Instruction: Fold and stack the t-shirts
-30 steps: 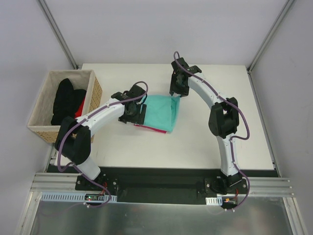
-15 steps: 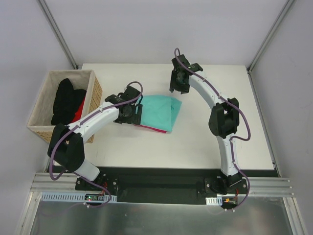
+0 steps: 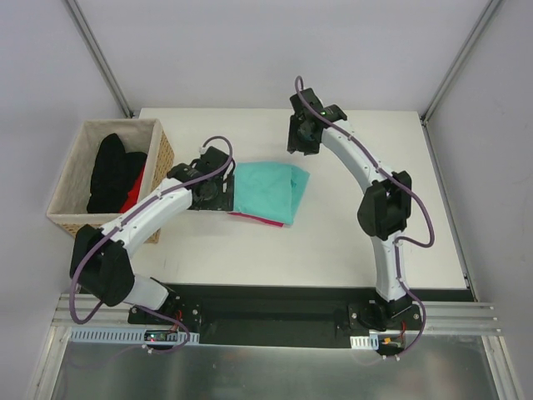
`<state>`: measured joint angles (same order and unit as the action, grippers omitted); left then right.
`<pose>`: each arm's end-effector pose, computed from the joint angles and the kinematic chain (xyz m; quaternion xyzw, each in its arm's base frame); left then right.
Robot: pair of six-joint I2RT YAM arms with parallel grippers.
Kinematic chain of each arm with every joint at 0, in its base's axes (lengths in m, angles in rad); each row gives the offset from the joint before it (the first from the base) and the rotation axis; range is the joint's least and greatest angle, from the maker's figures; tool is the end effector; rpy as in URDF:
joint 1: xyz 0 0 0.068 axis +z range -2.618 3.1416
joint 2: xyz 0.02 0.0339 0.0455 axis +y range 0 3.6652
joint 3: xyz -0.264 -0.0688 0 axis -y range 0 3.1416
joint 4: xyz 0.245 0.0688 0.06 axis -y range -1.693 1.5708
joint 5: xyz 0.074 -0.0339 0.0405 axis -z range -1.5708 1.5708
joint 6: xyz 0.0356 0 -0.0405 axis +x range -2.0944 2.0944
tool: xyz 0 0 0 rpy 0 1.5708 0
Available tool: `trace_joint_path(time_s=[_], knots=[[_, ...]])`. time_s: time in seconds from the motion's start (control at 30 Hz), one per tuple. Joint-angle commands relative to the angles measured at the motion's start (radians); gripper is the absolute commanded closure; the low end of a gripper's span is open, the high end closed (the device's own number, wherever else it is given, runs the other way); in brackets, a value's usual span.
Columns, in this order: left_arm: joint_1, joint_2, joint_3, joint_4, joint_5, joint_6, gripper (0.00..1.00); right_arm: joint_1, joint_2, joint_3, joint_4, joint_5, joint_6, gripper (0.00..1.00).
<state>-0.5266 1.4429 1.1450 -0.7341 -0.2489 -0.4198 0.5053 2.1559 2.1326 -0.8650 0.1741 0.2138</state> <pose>0.2584 -0.1401 0.2677 0.0181 0.9569 -0.0139 0.2896 0.4238 0.2274 0.3032 -0.1076 0.9330 0.0406 0.3409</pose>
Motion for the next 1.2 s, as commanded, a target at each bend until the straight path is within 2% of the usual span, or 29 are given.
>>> trace_joint_path(time_s=[0.0,0.17,0.3,0.33,0.4,0.43,0.47,0.57,0.77,1.03,1.07,1.1,1.17], knots=[[0.027,-0.093,0.015,-0.034,-0.053,-0.028,0.19,0.061,-0.056,0.041,-0.025,0.008,-0.017,0.57],[0.030,-0.128,0.035,-0.051,-0.058,-0.031,0.18,0.136,-0.041,0.038,-0.023,0.015,-0.005,0.81],[0.030,-0.133,0.038,-0.057,-0.044,-0.030,0.17,0.191,-0.028,0.027,-0.029,0.027,0.010,0.88],[0.030,-0.131,0.035,-0.057,-0.036,-0.030,0.18,0.208,-0.025,0.024,-0.031,0.030,0.016,0.88],[0.030,-0.130,0.033,-0.059,-0.032,-0.025,0.17,0.222,-0.025,0.020,-0.031,0.042,0.022,0.81],[0.030,-0.130,0.033,-0.059,-0.030,-0.024,0.17,0.228,-0.024,0.018,-0.035,0.050,0.025,0.77],[0.030,-0.130,0.033,-0.059,-0.027,-0.019,0.18,0.229,-0.025,0.018,-0.035,0.054,0.029,0.66],[0.030,-0.125,0.035,-0.059,-0.026,-0.013,0.17,0.219,-0.031,0.018,-0.045,0.080,0.021,0.56],[0.033,-0.070,0.081,-0.059,-0.038,0.015,0.16,0.136,-0.037,0.036,-0.048,0.059,0.001,0.54],[0.051,0.117,0.272,-0.025,0.051,0.076,0.18,0.082,-0.048,0.044,-0.051,0.067,-0.016,0.54],[0.053,0.137,0.291,-0.022,0.062,0.090,0.27,0.081,-0.048,0.044,-0.052,0.067,-0.016,0.54],[0.054,0.174,0.329,-0.018,0.071,0.096,0.31,0.076,-0.048,0.041,-0.052,0.067,-0.014,0.54],[0.059,0.209,0.369,-0.018,0.092,0.119,0.33,0.073,-0.050,0.039,-0.054,0.064,-0.013,0.54]])
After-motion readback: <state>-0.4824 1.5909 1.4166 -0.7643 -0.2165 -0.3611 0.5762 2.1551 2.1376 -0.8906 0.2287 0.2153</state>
